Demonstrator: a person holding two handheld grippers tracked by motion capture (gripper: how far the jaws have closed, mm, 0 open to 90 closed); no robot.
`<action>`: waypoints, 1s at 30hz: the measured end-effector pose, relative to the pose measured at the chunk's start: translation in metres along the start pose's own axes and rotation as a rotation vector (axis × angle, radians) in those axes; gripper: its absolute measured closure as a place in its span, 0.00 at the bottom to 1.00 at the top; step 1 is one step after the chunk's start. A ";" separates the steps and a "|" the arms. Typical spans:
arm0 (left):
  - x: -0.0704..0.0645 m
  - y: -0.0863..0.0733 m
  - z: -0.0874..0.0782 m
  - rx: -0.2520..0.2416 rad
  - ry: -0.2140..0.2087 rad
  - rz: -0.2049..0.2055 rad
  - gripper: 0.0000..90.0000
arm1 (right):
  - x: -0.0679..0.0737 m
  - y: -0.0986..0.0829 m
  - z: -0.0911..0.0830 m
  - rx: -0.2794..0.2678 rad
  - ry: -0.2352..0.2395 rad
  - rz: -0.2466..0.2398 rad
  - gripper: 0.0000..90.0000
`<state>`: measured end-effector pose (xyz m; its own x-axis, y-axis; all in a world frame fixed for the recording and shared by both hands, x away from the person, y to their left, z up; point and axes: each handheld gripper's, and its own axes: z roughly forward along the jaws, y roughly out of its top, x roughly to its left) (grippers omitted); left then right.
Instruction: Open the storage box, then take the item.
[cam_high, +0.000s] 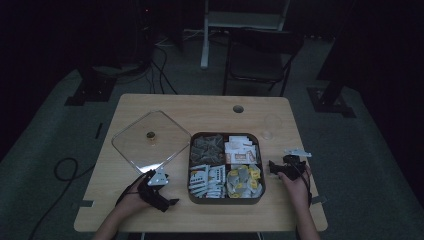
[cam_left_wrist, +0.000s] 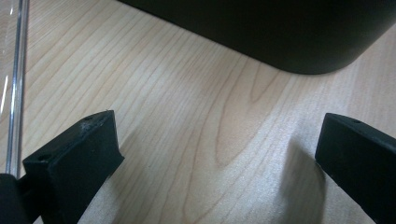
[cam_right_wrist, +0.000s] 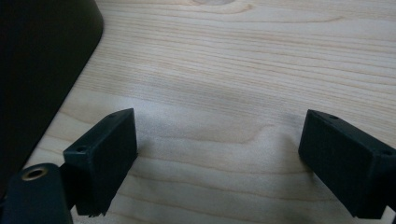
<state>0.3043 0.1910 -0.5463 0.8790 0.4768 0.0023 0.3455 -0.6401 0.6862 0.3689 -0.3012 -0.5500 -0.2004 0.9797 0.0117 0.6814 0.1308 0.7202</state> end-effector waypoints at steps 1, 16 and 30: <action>0.000 0.000 0.000 0.004 -0.003 -0.002 0.00 | 0.000 0.000 0.000 0.000 0.000 0.000 0.12; -0.007 0.002 0.002 0.013 0.054 -0.038 0.00 | 0.000 0.000 0.000 0.000 0.000 0.000 0.12; -0.009 0.001 0.002 0.014 0.058 -0.041 0.00 | -0.002 -0.004 -0.006 -0.002 0.016 -0.014 0.17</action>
<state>0.2971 0.1850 -0.5469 0.8438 0.5364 0.0165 0.3857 -0.6276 0.6763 0.3622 -0.3043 -0.5489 -0.2212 0.9751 0.0126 0.6769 0.1443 0.7218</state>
